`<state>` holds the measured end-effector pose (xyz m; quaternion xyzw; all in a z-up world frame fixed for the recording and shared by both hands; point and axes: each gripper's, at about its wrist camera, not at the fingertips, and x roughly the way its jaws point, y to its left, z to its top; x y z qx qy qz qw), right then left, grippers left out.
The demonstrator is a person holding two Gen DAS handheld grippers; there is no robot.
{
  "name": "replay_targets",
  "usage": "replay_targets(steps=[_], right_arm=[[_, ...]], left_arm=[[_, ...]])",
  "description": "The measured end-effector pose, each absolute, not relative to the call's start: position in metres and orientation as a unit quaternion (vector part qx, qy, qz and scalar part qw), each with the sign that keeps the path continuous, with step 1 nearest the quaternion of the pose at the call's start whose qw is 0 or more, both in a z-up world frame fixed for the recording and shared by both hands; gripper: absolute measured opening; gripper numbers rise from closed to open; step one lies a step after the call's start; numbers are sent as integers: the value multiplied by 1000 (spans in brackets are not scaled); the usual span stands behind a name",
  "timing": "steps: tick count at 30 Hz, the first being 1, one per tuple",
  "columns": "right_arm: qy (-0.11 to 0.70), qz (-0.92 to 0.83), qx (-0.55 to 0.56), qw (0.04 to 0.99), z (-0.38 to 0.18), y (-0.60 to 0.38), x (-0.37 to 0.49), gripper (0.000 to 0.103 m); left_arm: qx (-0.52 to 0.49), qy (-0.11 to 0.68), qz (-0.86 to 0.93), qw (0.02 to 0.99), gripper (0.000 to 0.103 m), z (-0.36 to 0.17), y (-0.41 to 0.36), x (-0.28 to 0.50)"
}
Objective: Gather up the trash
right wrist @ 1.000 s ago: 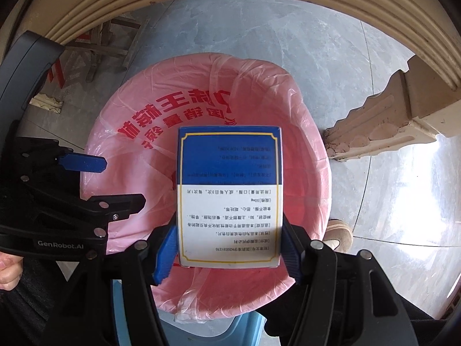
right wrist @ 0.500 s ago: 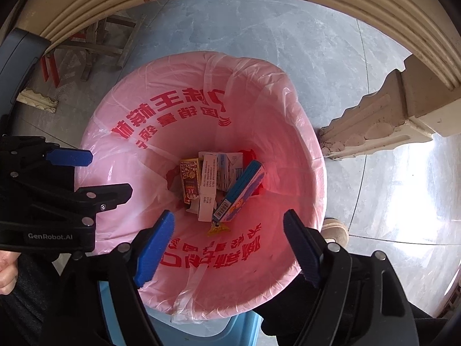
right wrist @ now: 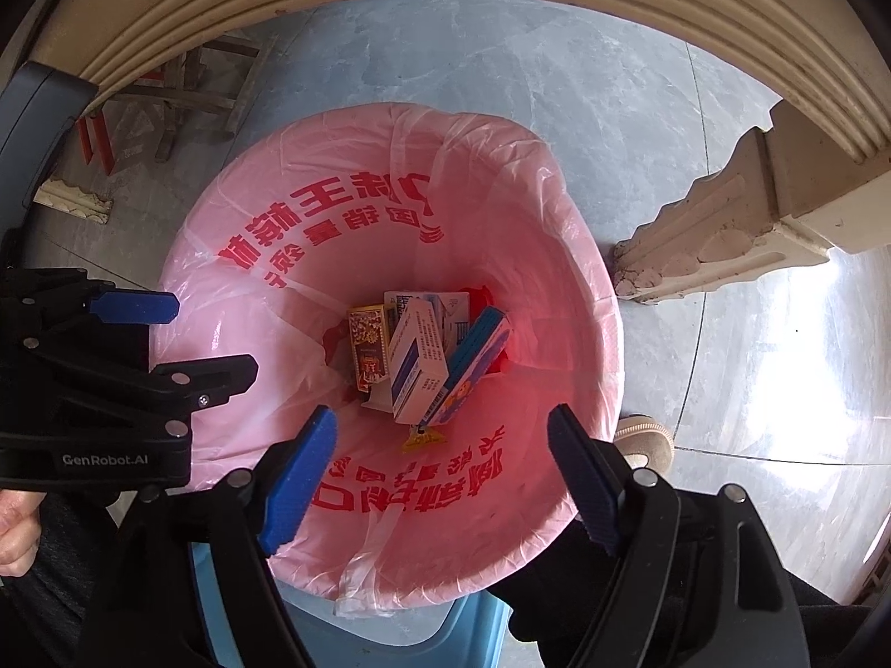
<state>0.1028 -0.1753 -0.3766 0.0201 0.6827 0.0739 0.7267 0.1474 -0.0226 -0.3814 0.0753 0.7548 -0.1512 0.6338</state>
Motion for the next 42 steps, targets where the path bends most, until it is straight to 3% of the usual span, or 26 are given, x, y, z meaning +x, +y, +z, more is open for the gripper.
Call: replay_targets(steps=[10, 17, 22, 26, 32, 42], right_arm=[[666, 42, 21, 744, -346, -180, 85, 76], [631, 24, 56, 773, -302, -192, 64, 76], [560, 8, 49, 827, -238, -194, 42, 77], [492, -3, 41, 870, -183, -196, 24, 90], [404, -13, 28, 914, -114, -195, -5, 96], [276, -52, -13, 960, -26, -188, -54, 96]], left_arm=[[111, 727, -135, 665, 76, -357, -36, 127], [93, 672, -119, 725, 76, -306, -36, 114], [69, 608, -107, 783, 76, -244, -35, 99], [48, 550, -93, 829, 77, -190, -32, 83], [33, 461, -78, 883, 81, -116, -29, 57], [37, 343, -33, 938, 88, -30, -29, 11]])
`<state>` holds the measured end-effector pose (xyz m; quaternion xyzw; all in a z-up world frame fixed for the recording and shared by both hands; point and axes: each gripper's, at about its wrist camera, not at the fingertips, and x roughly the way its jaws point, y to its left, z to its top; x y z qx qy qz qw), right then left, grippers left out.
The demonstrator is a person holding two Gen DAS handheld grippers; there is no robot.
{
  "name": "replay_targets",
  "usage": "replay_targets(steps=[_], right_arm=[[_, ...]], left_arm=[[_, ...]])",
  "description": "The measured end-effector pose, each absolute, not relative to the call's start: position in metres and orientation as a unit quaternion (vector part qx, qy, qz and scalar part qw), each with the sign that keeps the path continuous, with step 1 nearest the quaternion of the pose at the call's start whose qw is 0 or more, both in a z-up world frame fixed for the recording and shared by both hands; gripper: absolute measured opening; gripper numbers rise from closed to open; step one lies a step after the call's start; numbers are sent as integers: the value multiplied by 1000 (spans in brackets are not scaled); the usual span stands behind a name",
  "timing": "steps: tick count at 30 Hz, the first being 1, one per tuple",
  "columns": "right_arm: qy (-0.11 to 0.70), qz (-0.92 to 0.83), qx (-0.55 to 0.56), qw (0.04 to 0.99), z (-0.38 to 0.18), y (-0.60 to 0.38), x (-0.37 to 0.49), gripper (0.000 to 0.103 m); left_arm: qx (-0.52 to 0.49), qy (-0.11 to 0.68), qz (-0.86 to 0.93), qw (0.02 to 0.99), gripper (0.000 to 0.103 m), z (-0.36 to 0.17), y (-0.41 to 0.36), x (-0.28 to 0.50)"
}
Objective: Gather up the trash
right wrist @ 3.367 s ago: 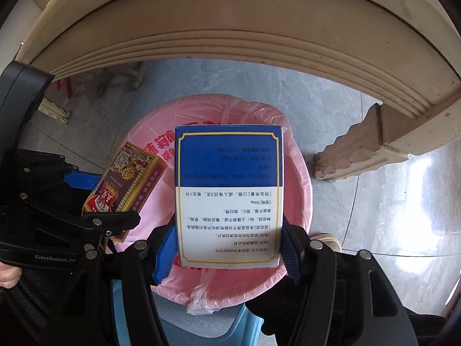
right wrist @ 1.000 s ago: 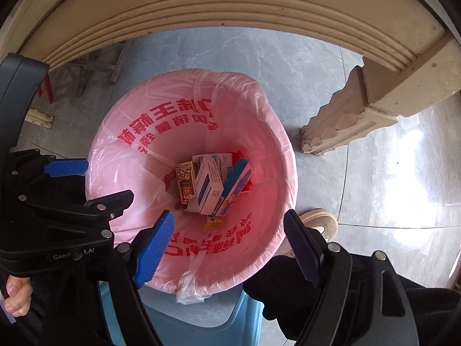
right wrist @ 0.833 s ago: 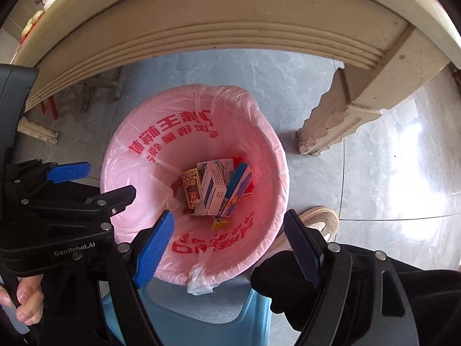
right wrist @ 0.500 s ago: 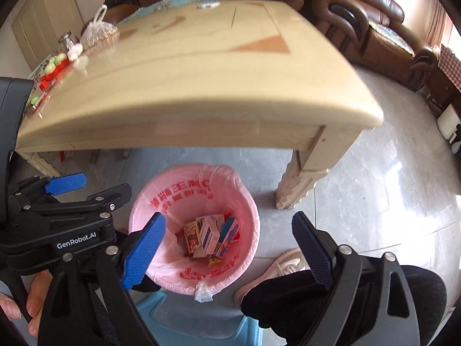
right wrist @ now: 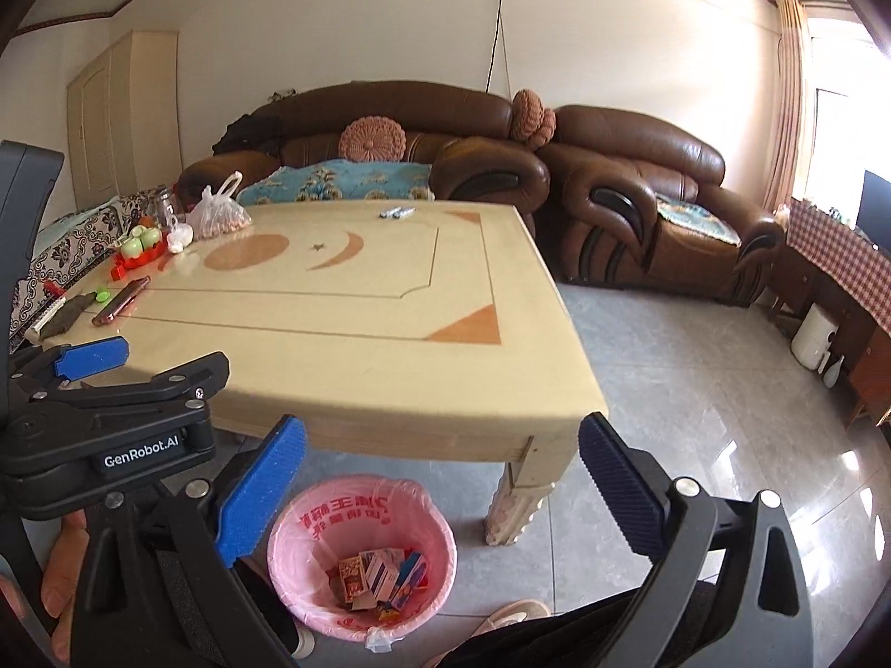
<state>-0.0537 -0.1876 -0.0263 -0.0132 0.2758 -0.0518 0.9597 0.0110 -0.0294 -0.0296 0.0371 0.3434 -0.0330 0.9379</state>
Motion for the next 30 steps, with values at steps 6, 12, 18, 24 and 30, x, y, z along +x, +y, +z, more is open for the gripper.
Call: replay_targets(steps=[6, 12, 18, 24, 30], right_arm=[[219, -74, -17, 973, 10, -184, -82, 96], [192, -92, -17, 977, 41, -181, -108, 96], [191, -101, -22, 976, 52, -178, -125, 96], [199, -103, -14, 974, 53, -179, -132, 96], [197, -105, -16, 975, 55, -176, -134, 96]], left_arm=[[38, 289, 0, 957, 94, 13, -30, -14], [13, 275, -12, 961, 97, 39, -25, -36], [-4, 290, -30, 957, 97, 45, -19, -48], [-1, 288, -32, 957, 97, 47, -18, -57], [1, 282, -33, 959, 97, 51, -17, -59]])
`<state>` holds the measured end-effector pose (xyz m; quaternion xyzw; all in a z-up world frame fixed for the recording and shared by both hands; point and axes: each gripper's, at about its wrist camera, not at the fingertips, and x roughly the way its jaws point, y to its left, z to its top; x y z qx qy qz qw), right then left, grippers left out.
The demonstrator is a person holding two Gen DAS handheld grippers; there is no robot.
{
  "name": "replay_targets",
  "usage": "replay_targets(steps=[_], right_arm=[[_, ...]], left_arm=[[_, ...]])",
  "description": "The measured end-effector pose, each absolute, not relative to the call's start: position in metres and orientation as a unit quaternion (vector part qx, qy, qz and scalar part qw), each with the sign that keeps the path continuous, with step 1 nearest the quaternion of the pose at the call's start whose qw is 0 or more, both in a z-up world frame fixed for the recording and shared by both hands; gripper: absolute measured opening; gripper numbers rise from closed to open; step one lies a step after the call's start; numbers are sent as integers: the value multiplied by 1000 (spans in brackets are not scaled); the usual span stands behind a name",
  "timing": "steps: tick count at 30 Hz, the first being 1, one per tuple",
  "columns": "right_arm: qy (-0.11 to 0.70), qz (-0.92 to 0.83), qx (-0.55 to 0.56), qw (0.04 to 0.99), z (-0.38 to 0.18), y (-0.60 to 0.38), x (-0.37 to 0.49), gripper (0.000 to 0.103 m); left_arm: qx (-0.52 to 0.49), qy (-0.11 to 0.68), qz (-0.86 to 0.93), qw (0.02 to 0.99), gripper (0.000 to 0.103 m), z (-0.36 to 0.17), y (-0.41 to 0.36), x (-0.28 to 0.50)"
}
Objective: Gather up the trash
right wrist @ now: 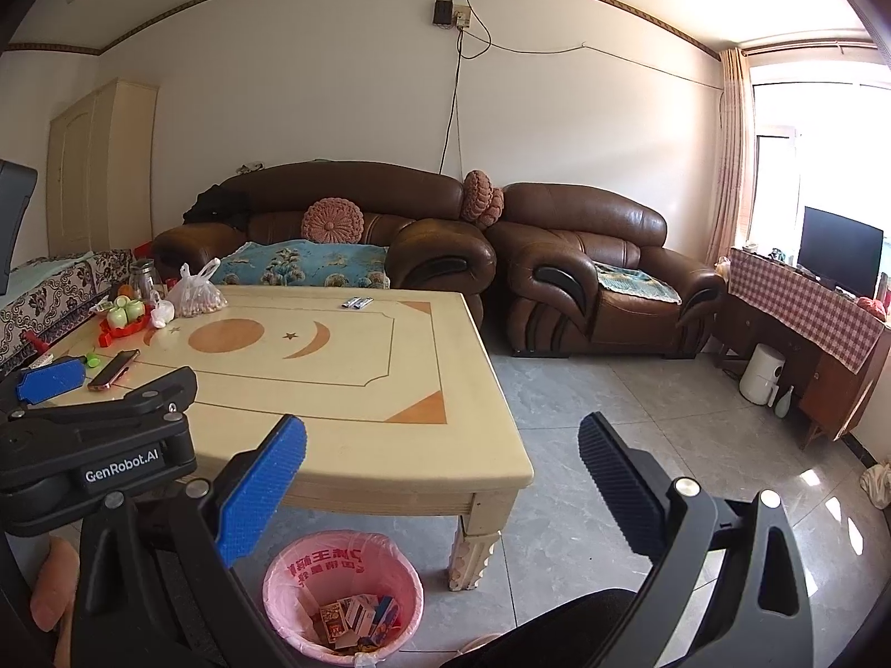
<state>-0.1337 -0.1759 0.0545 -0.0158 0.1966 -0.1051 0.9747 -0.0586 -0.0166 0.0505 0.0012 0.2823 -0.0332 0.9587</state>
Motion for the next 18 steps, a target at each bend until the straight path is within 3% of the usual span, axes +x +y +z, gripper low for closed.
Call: replay_targets(steps=[18], right_arm=[[192, -99, -20, 976, 57, -171, -133, 96]], left_arm=[[-3, 281, -31, 959, 97, 53, -11, -62]])
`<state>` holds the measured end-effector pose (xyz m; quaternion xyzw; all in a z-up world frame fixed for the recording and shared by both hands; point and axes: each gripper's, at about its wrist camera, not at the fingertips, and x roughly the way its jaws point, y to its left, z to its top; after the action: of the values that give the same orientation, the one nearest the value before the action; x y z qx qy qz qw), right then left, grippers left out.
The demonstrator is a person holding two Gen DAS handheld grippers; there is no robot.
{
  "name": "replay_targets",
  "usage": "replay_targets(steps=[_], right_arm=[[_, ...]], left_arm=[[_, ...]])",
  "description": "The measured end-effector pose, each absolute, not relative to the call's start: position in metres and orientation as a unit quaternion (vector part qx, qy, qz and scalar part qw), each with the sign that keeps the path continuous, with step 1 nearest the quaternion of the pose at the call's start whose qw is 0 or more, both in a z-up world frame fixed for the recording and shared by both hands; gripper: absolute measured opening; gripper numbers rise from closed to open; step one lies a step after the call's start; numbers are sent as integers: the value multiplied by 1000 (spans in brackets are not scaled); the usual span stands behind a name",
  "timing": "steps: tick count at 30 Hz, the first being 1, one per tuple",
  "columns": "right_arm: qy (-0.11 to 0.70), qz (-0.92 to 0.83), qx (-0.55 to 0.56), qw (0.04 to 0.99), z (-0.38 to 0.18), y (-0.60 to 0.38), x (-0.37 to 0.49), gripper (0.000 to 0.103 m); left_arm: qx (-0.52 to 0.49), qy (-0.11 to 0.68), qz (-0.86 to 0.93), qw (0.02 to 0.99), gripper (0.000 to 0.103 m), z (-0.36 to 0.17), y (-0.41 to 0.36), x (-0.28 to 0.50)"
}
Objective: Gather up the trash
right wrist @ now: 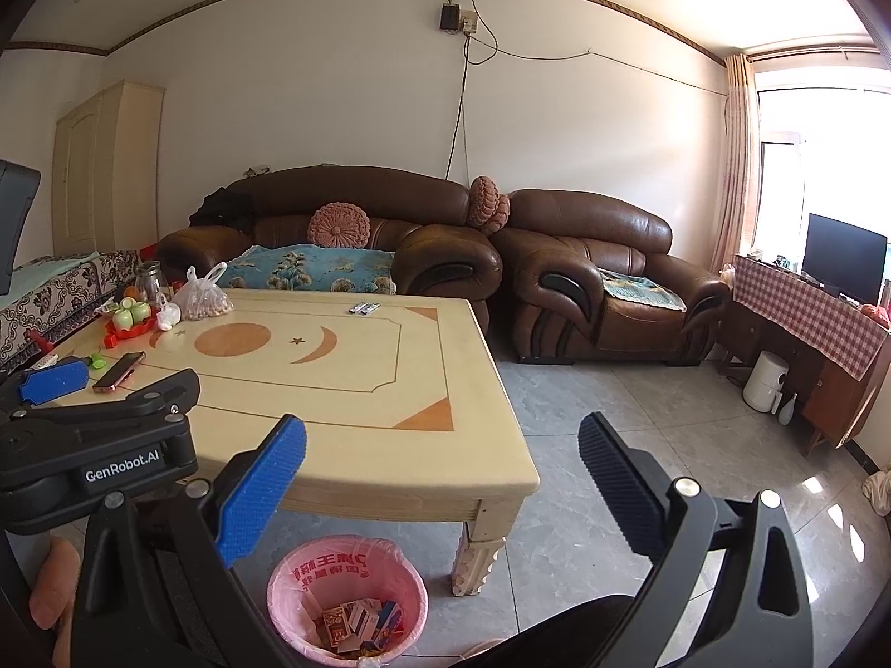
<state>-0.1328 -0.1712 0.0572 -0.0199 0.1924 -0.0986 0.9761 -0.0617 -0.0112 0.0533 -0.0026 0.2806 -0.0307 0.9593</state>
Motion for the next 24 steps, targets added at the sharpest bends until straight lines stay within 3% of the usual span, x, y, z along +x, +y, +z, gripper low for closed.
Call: replay_targets(steps=[24], right_arm=[[190, -102, -26, 976, 60, -167, -132, 96]], left_arm=[[-3, 286, -38, 958, 97, 54, -7, -58]])
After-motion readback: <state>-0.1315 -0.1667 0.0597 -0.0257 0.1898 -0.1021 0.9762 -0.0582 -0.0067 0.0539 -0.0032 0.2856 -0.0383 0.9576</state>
